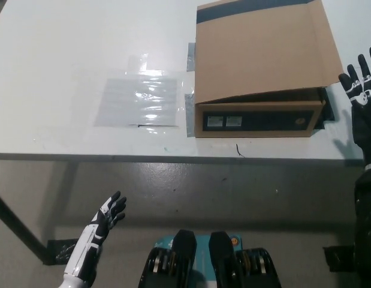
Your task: A small storage box is placed at the center of the table and the robot uses its right hand to slide under its lid and push it upwards to open it
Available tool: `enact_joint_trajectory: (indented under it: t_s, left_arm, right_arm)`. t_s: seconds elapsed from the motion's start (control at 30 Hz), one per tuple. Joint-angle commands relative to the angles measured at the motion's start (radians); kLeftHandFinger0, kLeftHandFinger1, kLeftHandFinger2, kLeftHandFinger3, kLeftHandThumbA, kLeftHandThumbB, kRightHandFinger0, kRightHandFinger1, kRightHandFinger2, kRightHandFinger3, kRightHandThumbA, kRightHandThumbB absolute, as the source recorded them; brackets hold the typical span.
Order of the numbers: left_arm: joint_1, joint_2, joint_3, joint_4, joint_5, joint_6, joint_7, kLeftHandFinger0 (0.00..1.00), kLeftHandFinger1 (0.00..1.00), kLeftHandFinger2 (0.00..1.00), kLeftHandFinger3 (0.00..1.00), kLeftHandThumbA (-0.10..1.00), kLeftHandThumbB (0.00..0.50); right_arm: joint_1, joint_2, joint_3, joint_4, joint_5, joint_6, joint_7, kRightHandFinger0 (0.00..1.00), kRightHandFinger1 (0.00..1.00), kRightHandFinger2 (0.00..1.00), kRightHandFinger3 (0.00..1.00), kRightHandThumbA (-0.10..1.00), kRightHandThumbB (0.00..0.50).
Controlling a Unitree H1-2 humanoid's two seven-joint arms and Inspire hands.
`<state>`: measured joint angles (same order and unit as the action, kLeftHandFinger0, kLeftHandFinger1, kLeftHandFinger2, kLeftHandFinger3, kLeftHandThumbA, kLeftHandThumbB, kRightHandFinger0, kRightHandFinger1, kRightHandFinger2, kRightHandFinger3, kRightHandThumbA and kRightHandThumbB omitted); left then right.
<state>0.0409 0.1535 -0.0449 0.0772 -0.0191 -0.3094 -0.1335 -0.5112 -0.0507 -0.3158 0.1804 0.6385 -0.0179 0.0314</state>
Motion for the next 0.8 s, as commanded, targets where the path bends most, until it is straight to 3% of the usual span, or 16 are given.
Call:
enact_joint_trajectory:
  t_s: [0.0,0.77]
  left_arm:
    - [-0.003,0.009,-0.003,-0.007,-0.006,-0.031,-0.016,1.0,1.0,1.0,1.0,1.0,0.281]
    - [0.002,0.006,-0.003,-0.014,-0.011,-0.032,-0.025,1.0,1.0,1.0,1.0,1.0,0.28]
  right_arm:
    - [-0.058,0.006,-0.013,0.004,0.058,0.002,0.04,1.0,1.0,1.0,1.0,1.0,0.246]
    - [-0.098,0.037,-0.068,0.139,0.153,0.01,0.079,1.0,1.0,1.0,1.0,1.0,0.262]
